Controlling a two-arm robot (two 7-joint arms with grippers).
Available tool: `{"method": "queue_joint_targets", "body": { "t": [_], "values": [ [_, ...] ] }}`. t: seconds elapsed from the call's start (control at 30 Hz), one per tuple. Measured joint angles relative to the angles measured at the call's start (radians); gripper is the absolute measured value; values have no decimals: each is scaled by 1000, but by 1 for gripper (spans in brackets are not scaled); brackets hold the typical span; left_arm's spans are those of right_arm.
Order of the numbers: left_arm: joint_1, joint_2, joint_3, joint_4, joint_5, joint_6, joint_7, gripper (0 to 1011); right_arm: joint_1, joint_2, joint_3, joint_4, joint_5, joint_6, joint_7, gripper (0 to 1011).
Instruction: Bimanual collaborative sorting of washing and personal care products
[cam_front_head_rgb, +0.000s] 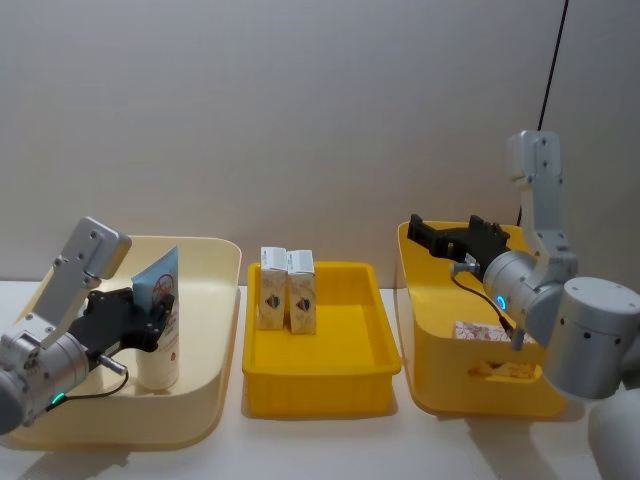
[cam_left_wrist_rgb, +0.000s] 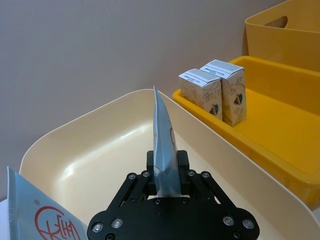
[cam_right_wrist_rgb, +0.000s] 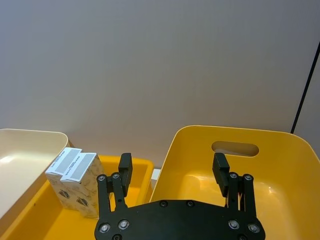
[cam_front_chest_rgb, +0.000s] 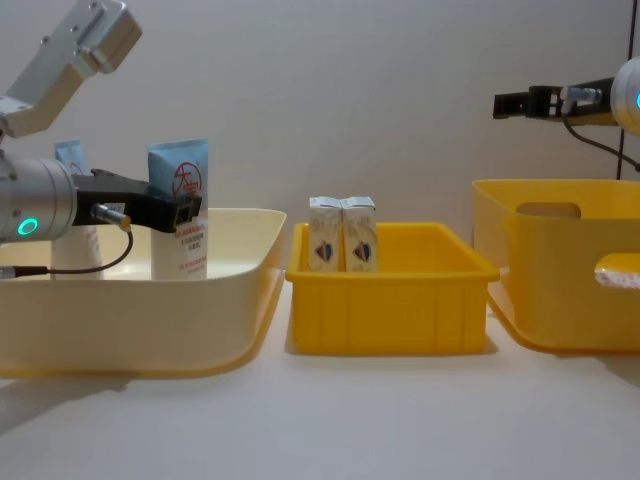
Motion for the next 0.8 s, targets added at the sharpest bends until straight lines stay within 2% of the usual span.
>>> {"method": "queue_joint_targets", "body": {
  "t": [0.8],
  "values": [
    [0, 0, 0, 0, 0, 0, 0, 234, 0, 0, 0, 0, 0, 0, 0, 1001]
  ]
}}
